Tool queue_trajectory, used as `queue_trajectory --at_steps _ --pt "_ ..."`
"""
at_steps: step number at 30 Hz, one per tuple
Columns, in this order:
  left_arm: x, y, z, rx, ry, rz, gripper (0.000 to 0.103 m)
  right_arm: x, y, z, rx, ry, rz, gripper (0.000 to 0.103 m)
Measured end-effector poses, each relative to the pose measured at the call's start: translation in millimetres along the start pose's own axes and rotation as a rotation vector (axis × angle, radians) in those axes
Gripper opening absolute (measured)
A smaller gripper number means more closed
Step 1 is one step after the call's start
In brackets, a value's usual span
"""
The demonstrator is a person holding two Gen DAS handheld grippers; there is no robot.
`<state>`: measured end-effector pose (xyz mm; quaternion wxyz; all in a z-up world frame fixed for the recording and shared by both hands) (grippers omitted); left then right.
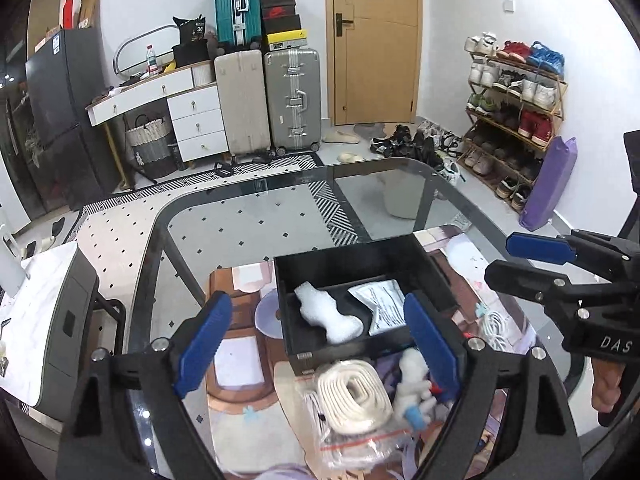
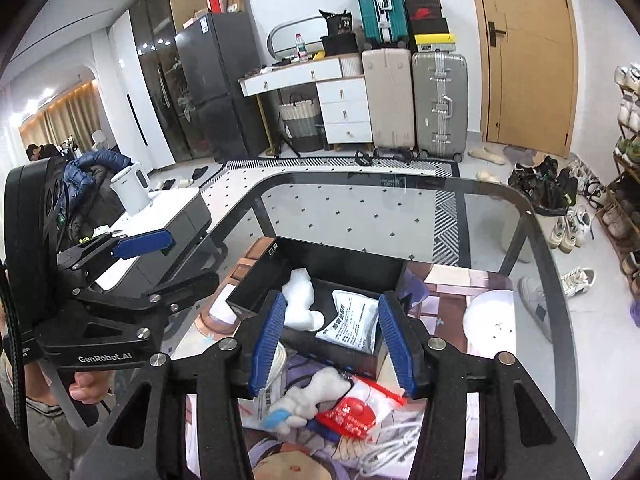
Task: Organize soft objects
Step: 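Grasp the bag of white rope with the left gripper while the right grasps the cables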
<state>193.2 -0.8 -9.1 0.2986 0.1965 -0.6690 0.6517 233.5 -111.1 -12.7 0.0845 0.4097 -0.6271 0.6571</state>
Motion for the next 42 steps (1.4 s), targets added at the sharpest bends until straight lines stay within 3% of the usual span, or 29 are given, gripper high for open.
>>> queue_trajectory --at_steps 5,17,28,30,40,42 --pt "-6 19 9 -0.019 -0.022 -0.039 0.091 2 22 3 -0.012 0.004 -0.016 0.06" --pt "-53 66 20 -0.085 -0.057 -0.164 0.091 -44 80 51 -0.078 0.062 -0.182 0.06" --pt "-74 80 26 -0.102 -0.08 -0.218 0.091 -62 115 94 -0.294 0.105 -0.3 0.061" --pt "-76 80 25 -0.091 -0.069 -0.224 0.091 -67 121 98 -0.327 0.094 -0.324 0.068" --pt "-82 87 26 -0.102 -0.057 -0.244 0.091 -83 127 74 -0.237 0.076 -0.369 0.068" --pt "-82 87 27 -0.107 -0.055 -0.245 0.091 -82 127 72 -0.224 0.057 -0.378 0.055"
Point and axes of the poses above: each gripper's, at about its wrist camera, not at the fingertips, and x roughly against the way its jaws point, z to its right, y to its underside, the point moved 5 cm from there along -x, roughly the way its jaws point, and after that the axes turned 3 degrees about y, right-handed, at the moved point
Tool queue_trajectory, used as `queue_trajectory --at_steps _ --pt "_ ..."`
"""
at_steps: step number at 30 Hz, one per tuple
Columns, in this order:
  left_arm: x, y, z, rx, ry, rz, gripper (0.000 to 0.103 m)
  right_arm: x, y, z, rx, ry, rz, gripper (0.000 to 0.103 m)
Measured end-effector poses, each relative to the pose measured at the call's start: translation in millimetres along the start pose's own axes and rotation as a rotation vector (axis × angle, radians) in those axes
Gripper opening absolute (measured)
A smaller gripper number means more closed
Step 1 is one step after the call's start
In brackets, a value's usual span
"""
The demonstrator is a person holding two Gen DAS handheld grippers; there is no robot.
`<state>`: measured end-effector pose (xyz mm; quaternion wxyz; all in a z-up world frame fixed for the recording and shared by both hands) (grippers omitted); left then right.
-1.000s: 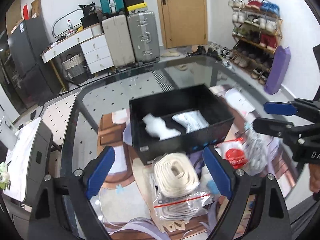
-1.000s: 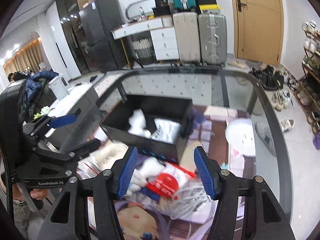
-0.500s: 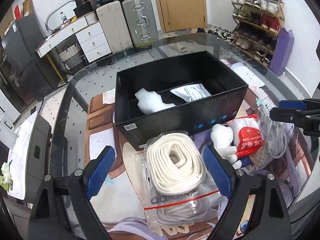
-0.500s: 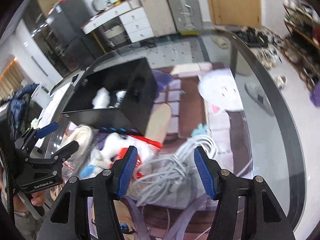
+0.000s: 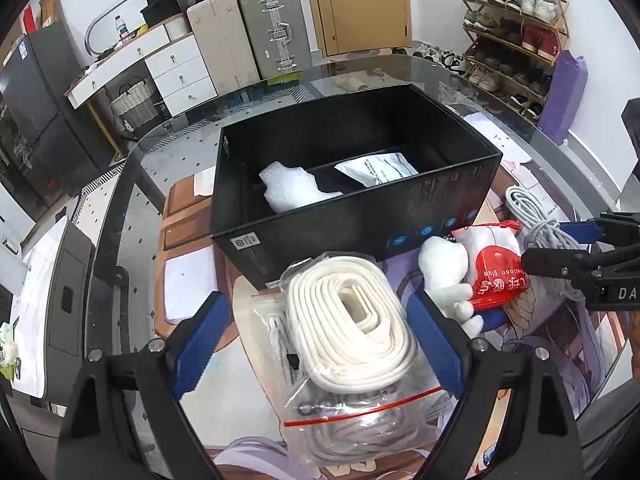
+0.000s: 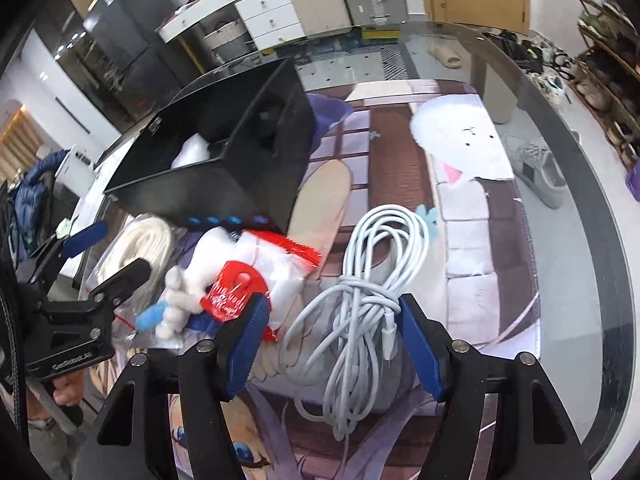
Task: Organize soft objects
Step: 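Grasp the bag of white rope with the left gripper while the right grasps the cables, then carry the rope bag and cable bundle into the black box and release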
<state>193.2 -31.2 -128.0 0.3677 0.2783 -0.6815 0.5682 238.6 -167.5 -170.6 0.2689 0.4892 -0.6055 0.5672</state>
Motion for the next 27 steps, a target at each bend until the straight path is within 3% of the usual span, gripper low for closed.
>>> queue_trajectory --at_steps 8,9,10,11,15,19,21,22,27 --pt "-4 5 0 -0.014 0.03 -0.031 0.089 3 6 -7 0.079 0.03 0.0 0.052" --pt "-4 5 -1 -0.01 0.048 -0.034 0.081 5 7 -9 0.093 0.036 0.003 0.051" --pt "-4 6 0 -0.008 0.07 -0.042 0.065 6 8 -11 0.1 0.038 0.005 0.051" --pt "-6 6 1 -0.008 0.089 -0.052 0.056 7 9 -12 0.105 0.038 0.007 0.051" --pt "-4 6 0 -0.01 0.1 -0.059 0.047 13 10 -15 0.123 0.047 0.023 0.05" --pt "8 8 -6 0.012 0.111 -0.043 0.043 23 10 -16 0.145 0.064 0.052 0.049" --pt "16 10 -10 0.016 0.109 -0.027 0.043 27 11 -18 0.157 0.059 0.061 0.042" --pt "20 11 -11 0.017 0.106 -0.02 0.043 29 13 -19 0.162 0.051 0.06 0.033" --pt "32 24 -14 0.029 0.124 -0.018 0.043 33 18 -18 0.181 0.063 0.062 0.033"
Point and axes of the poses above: each gripper's, at about its wrist camera, not at the fingertips, and x roughly against the way its jaws point, z to its right, y to its underside, the point moved 5 cm from there along -x, roughly the way its jaws point, and after that the axes turned 3 degrees about y, right-handed, at the moved point
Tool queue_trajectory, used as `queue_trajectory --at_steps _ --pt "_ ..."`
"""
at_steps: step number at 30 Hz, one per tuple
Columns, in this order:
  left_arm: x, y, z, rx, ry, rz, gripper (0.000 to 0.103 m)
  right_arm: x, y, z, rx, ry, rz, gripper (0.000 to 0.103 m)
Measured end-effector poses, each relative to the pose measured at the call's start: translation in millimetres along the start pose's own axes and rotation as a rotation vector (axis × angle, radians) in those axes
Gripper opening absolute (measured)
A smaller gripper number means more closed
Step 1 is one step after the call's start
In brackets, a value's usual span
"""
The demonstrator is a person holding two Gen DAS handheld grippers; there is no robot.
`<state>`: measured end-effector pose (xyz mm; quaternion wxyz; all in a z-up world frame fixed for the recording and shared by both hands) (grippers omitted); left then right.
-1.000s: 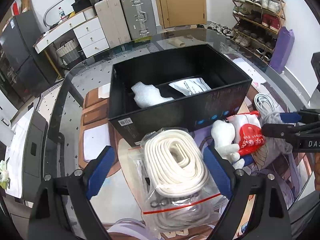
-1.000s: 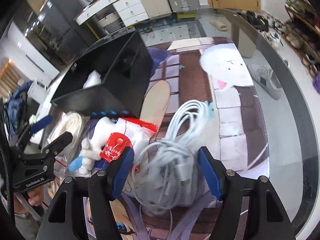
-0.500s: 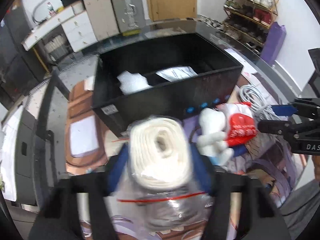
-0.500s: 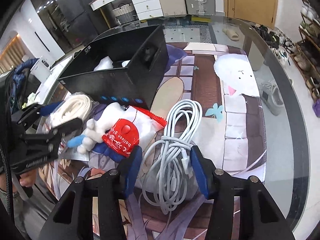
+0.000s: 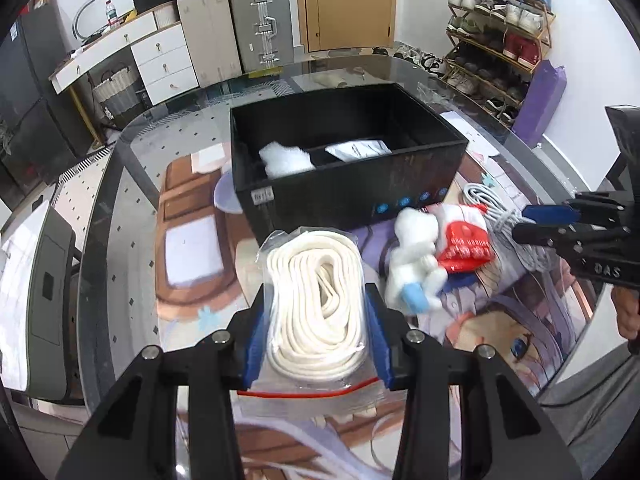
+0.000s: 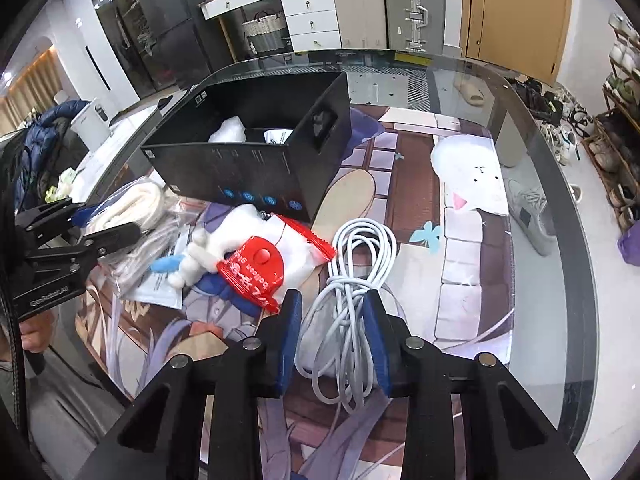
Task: Organize soft objects
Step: 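Carry the rope bag and cable bundle into the black box and release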
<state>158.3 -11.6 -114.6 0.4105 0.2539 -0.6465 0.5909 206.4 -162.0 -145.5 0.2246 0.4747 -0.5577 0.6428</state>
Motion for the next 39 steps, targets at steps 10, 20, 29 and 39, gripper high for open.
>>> queue_trajectory --at_steps 10,20,29,39 --pt "-2 3 11 -0.038 -0.003 0.006 0.043 -20 -3 6 0.037 0.084 -0.03 0.038" --pt "3 5 12 -0.042 0.002 0.015 0.043 -8 4 11 0.034 0.023 -0.03 0.027" --pt "14 2 13 -0.038 0.005 0.044 0.043 18 3 2 0.046 0.014 0.036 0.026" --pt "20 -1 17 -0.048 0.007 0.062 0.043 27 5 -17 0.077 -0.016 0.053 0.026"
Point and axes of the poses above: each gripper's, at about its wrist camera, not at the fingertips, and x roughly against the way its jaws point, z to its right, y to its underside, the point moved 5 cm from there along -x, roughly the way its jaws point, and after that the axes turned 3 degrees about y, right-handed, at the moved point
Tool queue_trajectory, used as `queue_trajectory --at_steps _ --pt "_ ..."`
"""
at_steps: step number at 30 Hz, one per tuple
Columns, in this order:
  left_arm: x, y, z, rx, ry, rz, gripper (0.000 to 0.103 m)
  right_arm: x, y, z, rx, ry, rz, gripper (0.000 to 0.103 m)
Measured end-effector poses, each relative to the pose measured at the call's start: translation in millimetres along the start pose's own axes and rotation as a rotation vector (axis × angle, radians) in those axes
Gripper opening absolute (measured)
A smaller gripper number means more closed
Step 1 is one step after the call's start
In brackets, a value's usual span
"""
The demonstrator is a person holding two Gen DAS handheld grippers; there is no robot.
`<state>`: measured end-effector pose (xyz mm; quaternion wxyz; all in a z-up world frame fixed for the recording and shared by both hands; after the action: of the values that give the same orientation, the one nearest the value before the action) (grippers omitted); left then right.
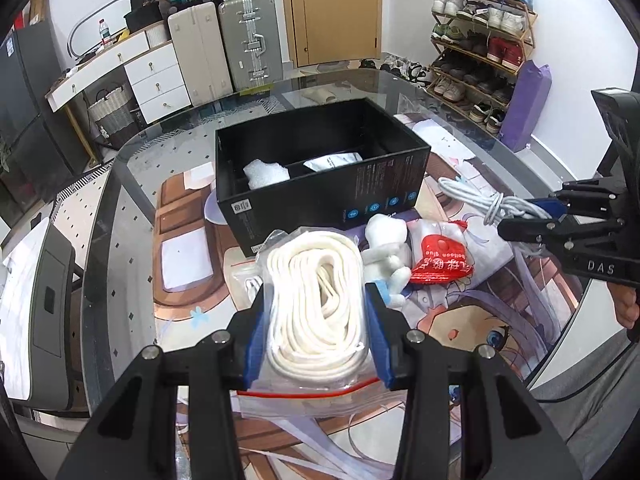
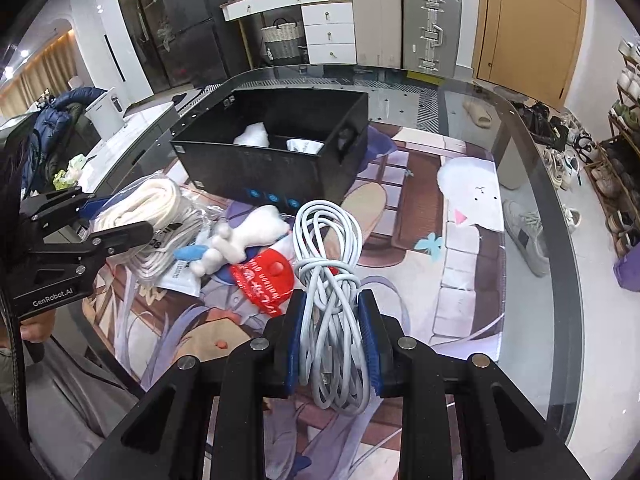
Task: Organize soft objects
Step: 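Carry the rope bag and cable bundle into the black box and release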
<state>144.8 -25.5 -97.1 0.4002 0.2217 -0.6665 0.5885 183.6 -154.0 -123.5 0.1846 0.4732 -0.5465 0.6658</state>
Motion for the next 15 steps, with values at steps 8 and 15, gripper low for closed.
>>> queue_trajectory --at_steps 8,15 --pt "13 -10 4 -0.008 0.006 0.039 0.043 25 -10 -30 0.051 -0.032 0.082 0.026" --pt "24 -27 7 -0.017 -0.006 0.09 0.043 41 -26 -41 0.066 -0.043 0.147 0.026"
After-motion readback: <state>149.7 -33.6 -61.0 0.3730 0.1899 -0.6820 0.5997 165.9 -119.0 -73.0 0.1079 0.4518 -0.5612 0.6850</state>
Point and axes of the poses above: each gripper's, at about its wrist camera, not at the fingertips, and x roughly against the way its jaws point, z to its right, y to its underside, the point moved 5 cm from there along -x, roughly the way its jaws point, and after that the axes turned 3 degrees about y, right-handed, at the moved point
